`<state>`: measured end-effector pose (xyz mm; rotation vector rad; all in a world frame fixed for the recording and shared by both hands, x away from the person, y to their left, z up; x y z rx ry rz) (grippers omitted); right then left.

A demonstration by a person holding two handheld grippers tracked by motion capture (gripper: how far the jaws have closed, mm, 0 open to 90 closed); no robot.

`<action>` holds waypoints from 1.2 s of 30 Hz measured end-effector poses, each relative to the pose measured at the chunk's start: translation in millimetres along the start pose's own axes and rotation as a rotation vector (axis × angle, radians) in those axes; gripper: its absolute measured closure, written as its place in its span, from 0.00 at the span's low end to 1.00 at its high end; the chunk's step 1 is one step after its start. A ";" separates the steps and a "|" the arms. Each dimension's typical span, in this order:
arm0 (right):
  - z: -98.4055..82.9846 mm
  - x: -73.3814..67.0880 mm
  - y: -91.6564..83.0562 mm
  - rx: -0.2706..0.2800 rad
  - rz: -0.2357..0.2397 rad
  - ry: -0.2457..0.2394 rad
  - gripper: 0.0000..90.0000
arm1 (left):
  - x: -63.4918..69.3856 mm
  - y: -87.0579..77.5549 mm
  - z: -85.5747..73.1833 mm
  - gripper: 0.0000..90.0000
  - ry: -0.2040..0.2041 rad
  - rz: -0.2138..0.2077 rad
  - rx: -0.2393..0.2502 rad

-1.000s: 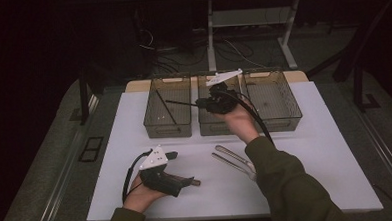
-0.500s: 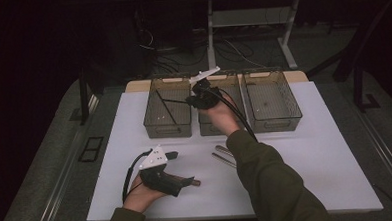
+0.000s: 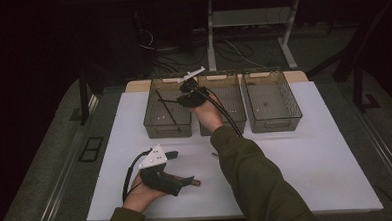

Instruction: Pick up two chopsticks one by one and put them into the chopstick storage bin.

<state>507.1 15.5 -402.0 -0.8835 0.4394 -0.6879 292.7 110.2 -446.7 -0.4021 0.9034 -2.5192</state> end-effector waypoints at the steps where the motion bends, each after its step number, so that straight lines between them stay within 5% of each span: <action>1: 1.0 -0.8 2.1 0.001 0.003 0.001 0.95 | -0.1 -0.1 0.1 0.00 0.000 -0.001 0.002; 15: -0.6 -10.8 16.2 -0.036 0.030 -0.012 0.93 | 0.3 1.0 0.8 0.00 0.002 -0.005 0.001; 25: 0.7 -7.3 5.5 -0.015 0.050 -0.002 0.69 | 0.3 0.9 0.8 0.00 0.000 -0.004 0.001; 31: -1.6 -10.2 -8.9 0.009 0.112 -0.010 0.58 | -0.5 0.5 0.5 0.00 0.006 0.000 0.001; 33: -4.4 -12.0 -14.3 0.010 0.138 -0.019 0.60 | 0.0 0.4 0.4 0.00 0.003 0.000 -0.001; 36: -11.6 -16.4 -23.3 -0.001 0.157 -0.057 0.75 | 0.2 0.1 0.4 0.00 0.005 0.003 -0.001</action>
Point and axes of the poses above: each handheld gripper's, and its own axes: y roughly forward along the jaws, z roughly out of its top, x roughly to its right, the point moved 5 cm from there along y, roughly forward along the jaws, and after that the axes turned 14 degrees about -x, right-handed, at the moved point
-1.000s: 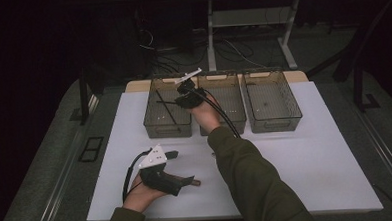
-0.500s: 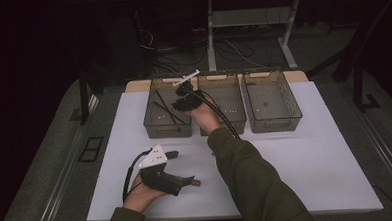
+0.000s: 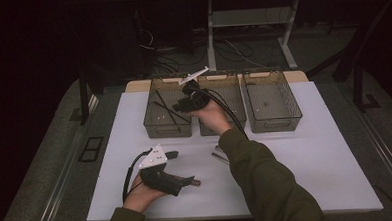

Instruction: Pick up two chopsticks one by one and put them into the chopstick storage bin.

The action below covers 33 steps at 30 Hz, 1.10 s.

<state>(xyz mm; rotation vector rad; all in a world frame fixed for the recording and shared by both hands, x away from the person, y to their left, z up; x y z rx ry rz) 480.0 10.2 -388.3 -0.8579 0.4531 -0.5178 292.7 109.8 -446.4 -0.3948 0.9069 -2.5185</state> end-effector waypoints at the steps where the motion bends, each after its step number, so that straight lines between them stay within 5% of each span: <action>1: -3.1 -1.7 -3.2 -0.003 -0.002 -0.009 0.81 | -0.5 0.0 -0.1 0.00 0.006 0.002 -0.002; 8: -27.4 -4.7 -20.1 -0.037 0.004 -0.040 0.98 | 0.8 0.7 0.0 0.00 -0.001 0.003 -0.002; 17: -47.8 -7.1 -21.0 -0.078 0.004 -0.059 0.99 | 1.1 1.5 0.0 0.00 0.002 0.004 -0.006; 33: -46.9 -8.4 -6.5 -0.090 -0.003 -0.053 0.99 | 1.1 0.8 -0.2 0.00 0.004 0.004 -0.008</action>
Point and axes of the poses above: each handheld gripper's, and its own axes: y roughly forward along the jaws, z roughly out of its top, x roughly to its right, the point moved 5 cm from there along y, roughly forward along the jaws, and after that the axes turned 14 degrees about -x, right-handed, at the moved point
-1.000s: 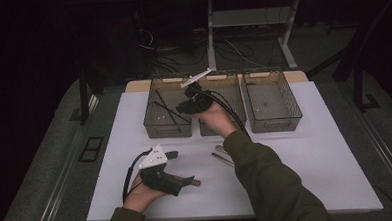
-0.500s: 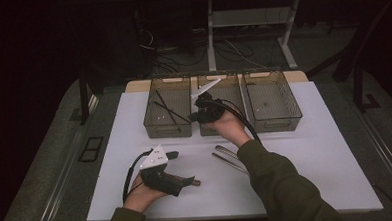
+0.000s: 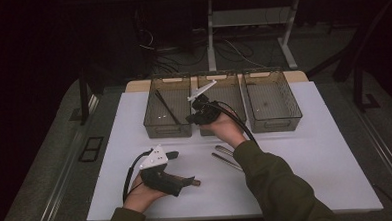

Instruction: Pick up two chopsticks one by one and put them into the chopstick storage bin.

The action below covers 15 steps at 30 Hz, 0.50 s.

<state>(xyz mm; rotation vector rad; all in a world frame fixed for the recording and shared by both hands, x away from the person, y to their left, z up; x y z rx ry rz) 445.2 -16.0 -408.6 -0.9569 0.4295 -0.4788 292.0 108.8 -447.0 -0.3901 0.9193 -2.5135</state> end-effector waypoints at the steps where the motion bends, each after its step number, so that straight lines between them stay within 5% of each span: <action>1: -0.1 -0.1 -1.5 0.004 0.002 0.000 0.99 | 0.0 -0.1 0.0 0.00 -0.003 0.000 0.002; 15: -34.7 6.6 -41.2 0.101 0.053 0.008 0.65 | -1.7 0.3 -0.9 0.00 -0.006 0.004 -0.002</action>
Point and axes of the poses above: each handheld gripper's, and its own axes: y roughly forward along the jaws, z roughly out of its top, x roughly to its right, the point moved 5 cm from there along y, roughly forward along the jaws, and after that the axes turned 14 degrees about -x, right-handed, at the moved point
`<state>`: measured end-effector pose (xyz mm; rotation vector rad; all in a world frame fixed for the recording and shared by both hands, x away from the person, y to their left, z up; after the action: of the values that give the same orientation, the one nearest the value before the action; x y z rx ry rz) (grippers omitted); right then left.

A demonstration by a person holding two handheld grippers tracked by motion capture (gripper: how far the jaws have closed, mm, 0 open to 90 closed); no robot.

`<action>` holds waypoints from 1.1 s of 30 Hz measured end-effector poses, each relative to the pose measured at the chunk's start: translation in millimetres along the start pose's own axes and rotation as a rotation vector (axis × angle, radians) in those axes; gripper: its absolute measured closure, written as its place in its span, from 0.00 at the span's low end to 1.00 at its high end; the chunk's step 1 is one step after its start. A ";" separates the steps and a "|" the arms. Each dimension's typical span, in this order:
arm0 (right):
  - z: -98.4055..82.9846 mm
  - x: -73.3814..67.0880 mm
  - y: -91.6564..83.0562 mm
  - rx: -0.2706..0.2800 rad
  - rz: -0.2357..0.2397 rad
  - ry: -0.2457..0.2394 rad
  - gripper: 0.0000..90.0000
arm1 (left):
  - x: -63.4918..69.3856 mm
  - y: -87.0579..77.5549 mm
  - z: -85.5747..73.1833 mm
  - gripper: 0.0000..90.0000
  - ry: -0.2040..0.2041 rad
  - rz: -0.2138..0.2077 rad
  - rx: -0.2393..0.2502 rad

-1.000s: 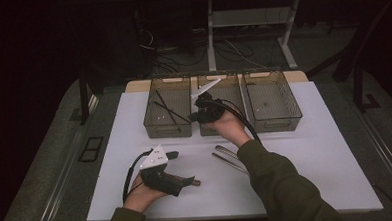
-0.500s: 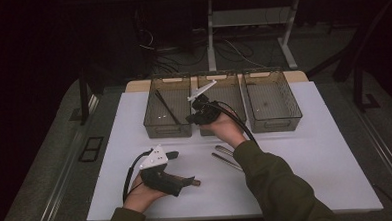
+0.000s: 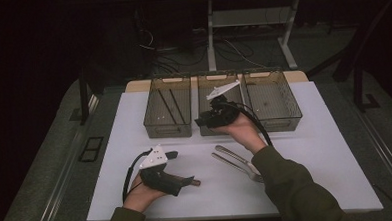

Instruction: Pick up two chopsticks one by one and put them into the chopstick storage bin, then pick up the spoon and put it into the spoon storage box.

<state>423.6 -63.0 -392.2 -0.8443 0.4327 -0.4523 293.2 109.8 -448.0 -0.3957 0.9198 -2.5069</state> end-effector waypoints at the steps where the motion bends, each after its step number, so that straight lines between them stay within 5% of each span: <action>1: -4.3 -0.1 -3.3 -0.001 0.003 0.005 0.63 | 0.1 0.4 0.2 0.00 0.000 0.000 0.001; 26: -119.7 6.7 -80.6 0.165 -0.023 0.022 0.21 | 0.8 2.7 1.0 0.00 0.000 0.012 -0.011; 33: -151.7 11.0 -94.3 0.199 -0.065 0.050 0.21 | 0.8 2.7 1.1 0.00 0.000 0.014 -0.013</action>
<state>332.5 -216.0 -409.4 -0.6565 0.3998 -0.5679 293.8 107.0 -448.9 -0.3921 0.9359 -2.4889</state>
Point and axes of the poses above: each handheld gripper's, and its own axes: y roughly forward along the jaws, z roughly out of its top, x roughly to its right, the point moved 5 cm from there along y, roughly forward along the jaws, and after that the axes turned 14 degrees about -x, right-handed, at the moved point
